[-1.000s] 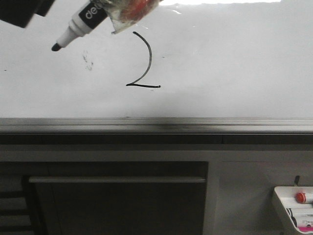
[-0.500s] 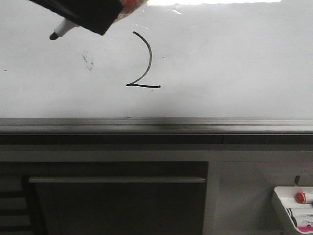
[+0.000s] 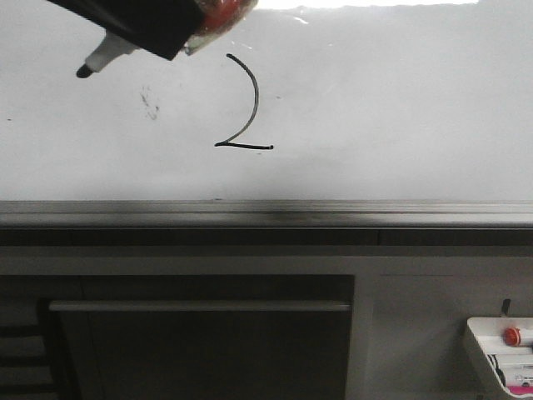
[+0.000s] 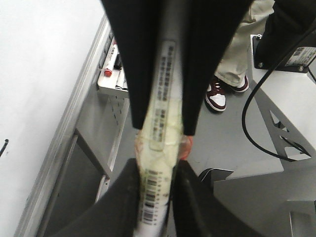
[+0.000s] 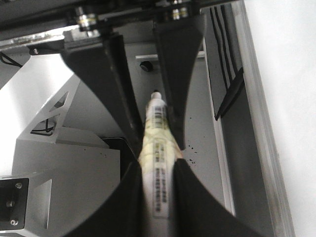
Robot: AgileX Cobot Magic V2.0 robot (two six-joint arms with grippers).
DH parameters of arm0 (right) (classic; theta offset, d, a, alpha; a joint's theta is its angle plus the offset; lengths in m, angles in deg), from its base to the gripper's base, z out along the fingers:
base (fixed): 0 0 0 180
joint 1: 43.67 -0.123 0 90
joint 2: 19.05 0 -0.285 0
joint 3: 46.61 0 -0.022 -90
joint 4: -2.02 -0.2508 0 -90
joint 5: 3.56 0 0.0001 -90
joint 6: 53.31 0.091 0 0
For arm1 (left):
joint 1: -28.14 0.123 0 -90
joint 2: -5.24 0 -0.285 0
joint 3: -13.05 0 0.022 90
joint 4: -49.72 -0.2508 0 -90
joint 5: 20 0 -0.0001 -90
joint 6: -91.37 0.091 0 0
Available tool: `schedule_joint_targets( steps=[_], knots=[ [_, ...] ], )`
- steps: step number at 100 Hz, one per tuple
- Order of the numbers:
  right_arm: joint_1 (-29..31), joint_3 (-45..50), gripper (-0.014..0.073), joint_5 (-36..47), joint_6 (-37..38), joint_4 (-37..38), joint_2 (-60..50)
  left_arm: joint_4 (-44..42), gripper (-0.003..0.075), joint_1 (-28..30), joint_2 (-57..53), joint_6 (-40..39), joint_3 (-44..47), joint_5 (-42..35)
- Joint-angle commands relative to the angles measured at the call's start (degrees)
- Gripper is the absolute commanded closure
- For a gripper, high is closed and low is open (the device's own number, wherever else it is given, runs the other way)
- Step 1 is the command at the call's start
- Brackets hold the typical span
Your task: Write number 2 on whiteboard
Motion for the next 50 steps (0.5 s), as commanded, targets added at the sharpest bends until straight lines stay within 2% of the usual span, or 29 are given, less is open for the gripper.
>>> schedule_joint_targets(
  steps=[1, 8, 20, 27, 38, 50],
  knots=[
    [0.1, -1.4, 0.0601, 2.6, 0.7, -2.5, -1.8, 3.7, 0.0671, -0.5, -1.1, -0.6, -2.0, -1.7],
    [0.1, -1.4, 0.0533, 2.6, 0.7, -2.5, -1.8, 3.7, 0.0685, -0.5, -1.1, -0.6, -2.0, -1.7],
    [0.2, -1.4, 0.0346, 2.6, 0.7, -1.2, -1.8, 3.6, 0.0709, -0.5, -1.1, -0.6, -2.0, -1.7],
    [0.3, -1.4, 0.0275, 2.6, 1.2, 0.7, -2.3, 2.3, 0.0713, -0.5, -1.1, -0.6, -2.0, -1.7],
    [2.7, -1.4, 0.0261, 2.1, 4.7, 3.6, -4.0, -1.7, 0.0713, 0.0, -1.1, -2.3, -2.0, -3.2],
    [8.0, -1.4, 0.0261, 0.7, 10.2, 6.2, -7.8, -7.5, 0.0713, 2.6, -1.2, -8.1, -2.0, -6.1]
  ],
)
